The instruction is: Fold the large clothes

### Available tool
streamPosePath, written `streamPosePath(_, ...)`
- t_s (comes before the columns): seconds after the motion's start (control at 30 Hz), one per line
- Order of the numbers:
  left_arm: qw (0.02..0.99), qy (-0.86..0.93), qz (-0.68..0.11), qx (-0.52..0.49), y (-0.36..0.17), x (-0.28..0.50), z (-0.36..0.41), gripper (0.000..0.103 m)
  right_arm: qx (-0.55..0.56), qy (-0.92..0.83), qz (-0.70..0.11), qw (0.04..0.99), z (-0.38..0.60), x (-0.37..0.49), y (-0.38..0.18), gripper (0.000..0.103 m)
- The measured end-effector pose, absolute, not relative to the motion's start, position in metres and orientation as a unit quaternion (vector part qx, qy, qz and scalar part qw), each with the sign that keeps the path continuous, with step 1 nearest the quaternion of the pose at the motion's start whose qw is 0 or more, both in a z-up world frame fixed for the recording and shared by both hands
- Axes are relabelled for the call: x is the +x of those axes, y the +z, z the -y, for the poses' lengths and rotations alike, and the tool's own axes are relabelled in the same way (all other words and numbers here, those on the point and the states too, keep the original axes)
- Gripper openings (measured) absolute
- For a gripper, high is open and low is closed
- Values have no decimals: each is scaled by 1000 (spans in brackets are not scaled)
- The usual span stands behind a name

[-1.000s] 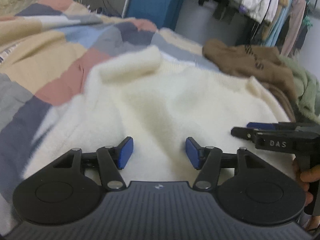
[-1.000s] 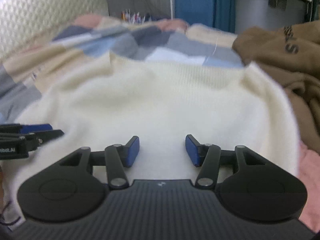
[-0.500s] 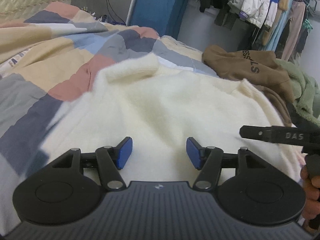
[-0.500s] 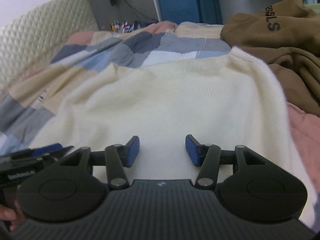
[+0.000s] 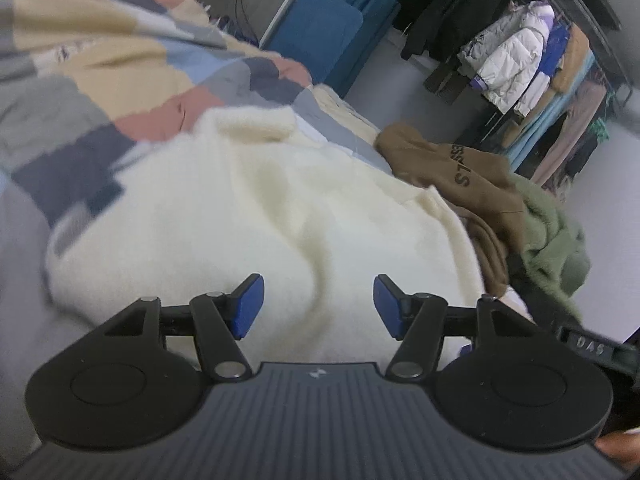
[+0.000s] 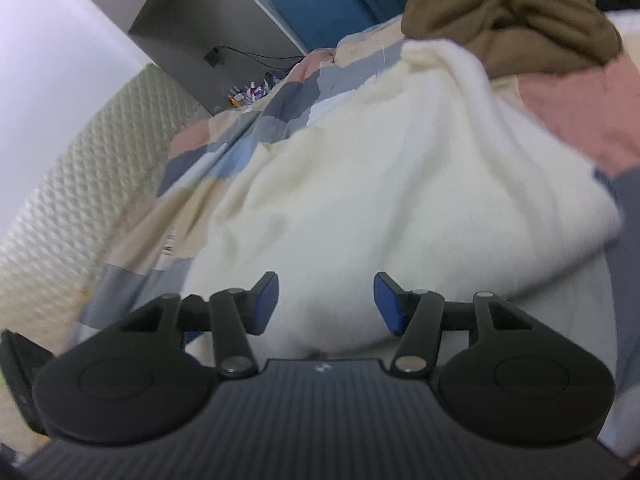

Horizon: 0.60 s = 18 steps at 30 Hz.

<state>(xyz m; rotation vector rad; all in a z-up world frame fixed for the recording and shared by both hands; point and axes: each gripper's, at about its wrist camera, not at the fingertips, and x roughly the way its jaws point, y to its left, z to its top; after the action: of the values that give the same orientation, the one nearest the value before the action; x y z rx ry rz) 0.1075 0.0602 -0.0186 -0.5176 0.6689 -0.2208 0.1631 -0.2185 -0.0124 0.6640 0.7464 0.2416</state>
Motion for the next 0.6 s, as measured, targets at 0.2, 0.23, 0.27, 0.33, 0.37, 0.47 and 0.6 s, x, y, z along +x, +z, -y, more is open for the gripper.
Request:
streamPosePath(0.2, 877, -111, -353, -307, -30, 100, -63, 79, 384, 112, -381, 833, 226, 162, -29, 57)
streamPosePath(0.23, 873, -108, -359, -313, -33, 101, -64, 80, 390, 109, -382, 831, 227, 163, -30, 57)
streamPosePath(0.27, 869, -104, -366, -317, -36, 103, -65, 83, 396, 107, -383, 828, 227, 163, -32, 57)
streamPosePath(0.33, 861, -98, -381, -323, -41, 106, -67, 85, 413, 100, -385, 820, 230, 165, -38, 81)
streamPosePath(0.37, 856, -99, -386, -331, -44, 109, -69, 87, 426, 95, -385, 814, 232, 165, -41, 87)
streamPosePath(0.47, 830, -101, -406, -370, -57, 118, -75, 90, 457, 75, -391, 795, 236, 167, -54, 88)
streamPosePath(0.6, 803, -106, -415, -414, -73, 130, -83, 94, 506, 57, -397, 764, 239, 176, -72, 88)
